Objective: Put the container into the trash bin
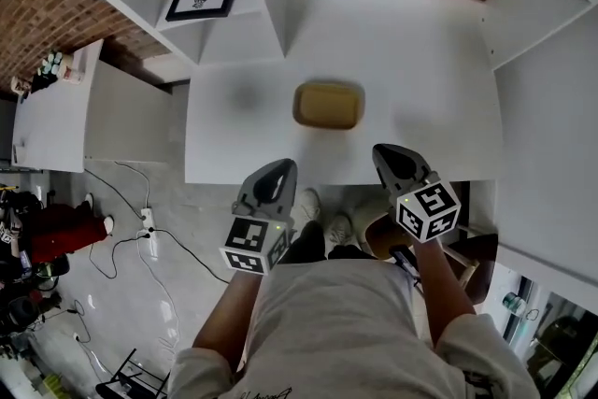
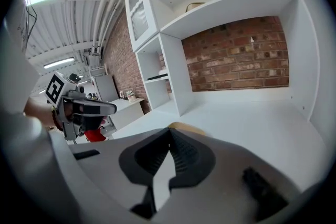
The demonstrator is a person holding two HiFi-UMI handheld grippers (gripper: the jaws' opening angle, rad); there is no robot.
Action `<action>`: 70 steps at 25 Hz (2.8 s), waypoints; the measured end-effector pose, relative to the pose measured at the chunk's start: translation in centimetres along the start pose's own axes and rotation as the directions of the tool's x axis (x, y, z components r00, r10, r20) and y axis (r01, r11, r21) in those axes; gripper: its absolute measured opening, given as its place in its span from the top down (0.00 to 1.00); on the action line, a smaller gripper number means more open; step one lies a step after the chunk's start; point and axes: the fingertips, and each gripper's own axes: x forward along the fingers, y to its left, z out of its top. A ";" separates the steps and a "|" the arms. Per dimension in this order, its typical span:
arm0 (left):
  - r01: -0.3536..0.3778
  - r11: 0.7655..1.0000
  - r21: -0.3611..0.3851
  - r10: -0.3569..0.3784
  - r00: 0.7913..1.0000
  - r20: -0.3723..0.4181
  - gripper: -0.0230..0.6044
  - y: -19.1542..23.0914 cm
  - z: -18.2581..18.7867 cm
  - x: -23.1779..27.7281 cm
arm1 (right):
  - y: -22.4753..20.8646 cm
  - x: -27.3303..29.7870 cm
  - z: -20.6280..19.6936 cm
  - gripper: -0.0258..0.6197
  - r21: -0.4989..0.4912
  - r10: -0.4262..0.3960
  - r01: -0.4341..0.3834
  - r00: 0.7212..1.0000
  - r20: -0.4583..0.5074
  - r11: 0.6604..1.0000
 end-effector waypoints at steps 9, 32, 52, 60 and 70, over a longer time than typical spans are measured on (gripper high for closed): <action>0.049 0.999 0.002 -0.049 0.998 -0.029 0.92 3.3 0.5 4.3 | -2.8 4.5 0.0 0.92 0.031 -0.058 0.059 0.998 -0.039 0.998; 0.110 0.994 -0.005 -0.110 0.985 -0.131 0.92 7.0 -1.7 9.0 | -8.7 12.4 -4.3 0.82 0.144 -0.131 0.155 0.978 -0.160 0.977; 0.110 0.993 -0.048 -0.117 0.978 -0.170 0.92 8.1 -3.4 9.5 | -10.2 15.5 -8.0 0.81 0.221 -0.122 0.189 0.952 -0.282 0.957; 0.097 0.993 -0.061 -0.106 0.980 -0.167 0.92 8.6 -3.6 9.2 | -10.7 15.6 -8.2 0.89 0.186 -0.162 0.228 0.935 -0.316 0.956; 0.095 0.994 -0.060 -0.103 0.983 -0.152 0.92 8.7 -3.5 8.6 | -10.2 15.0 -7.4 0.90 0.219 -0.154 0.224 0.943 -0.294 0.950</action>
